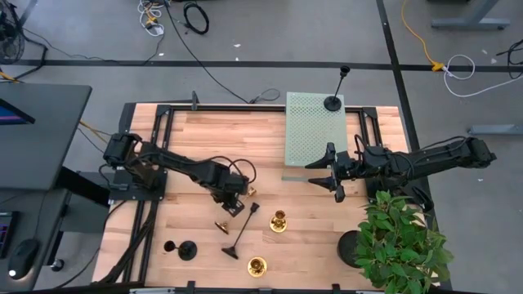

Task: Pick & Place candle stick holders
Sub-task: Put the left light brown candle holder on the shelf

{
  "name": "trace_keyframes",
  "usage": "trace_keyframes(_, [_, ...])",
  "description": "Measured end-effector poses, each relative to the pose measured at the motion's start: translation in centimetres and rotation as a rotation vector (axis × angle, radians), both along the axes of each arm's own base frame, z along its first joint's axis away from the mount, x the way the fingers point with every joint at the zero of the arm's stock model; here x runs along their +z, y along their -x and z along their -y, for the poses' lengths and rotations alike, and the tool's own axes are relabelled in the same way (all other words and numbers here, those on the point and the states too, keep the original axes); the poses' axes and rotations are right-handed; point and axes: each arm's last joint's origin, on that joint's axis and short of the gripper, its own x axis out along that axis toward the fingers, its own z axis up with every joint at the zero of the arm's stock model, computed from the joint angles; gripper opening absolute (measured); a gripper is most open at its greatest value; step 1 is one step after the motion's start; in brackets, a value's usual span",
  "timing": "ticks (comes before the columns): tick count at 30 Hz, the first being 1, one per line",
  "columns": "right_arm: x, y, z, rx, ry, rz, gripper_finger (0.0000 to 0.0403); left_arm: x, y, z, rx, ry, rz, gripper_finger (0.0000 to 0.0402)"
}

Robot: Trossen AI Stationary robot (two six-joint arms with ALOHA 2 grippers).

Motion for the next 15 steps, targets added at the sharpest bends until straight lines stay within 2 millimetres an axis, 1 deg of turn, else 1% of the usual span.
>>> trace_keyframes(3, [-0.1,0.0,0.0,0.000,0.001,-0.005,0.0212,0.5,-0.8,0.5,0.003,0.006,0.079,0.0140])
trace_keyframes(7, [-0.1,0.0,0.0,0.000,0.001,-0.006,0.0212,0.3,-1.4,1.9,0.018,0.040,0.136,0.0140])
trace_keyframes(10, [-0.1,0.0,0.0,0.000,0.001,-0.005,0.0212,-0.1,-1.5,2.8,0.052,0.042,0.124,0.0140])
trace_keyframes(13, [-0.1,0.0,0.0,0.000,0.001,-0.005,0.0212,-1.0,-2.0,3.7,0.058,0.070,0.140,0.0140])
trace_keyframes(15, [-0.1,0.0,0.0,0.000,0.001,-0.005,0.0212,-1.4,-2.7,4.3,0.042,0.110,0.190,0.0140])
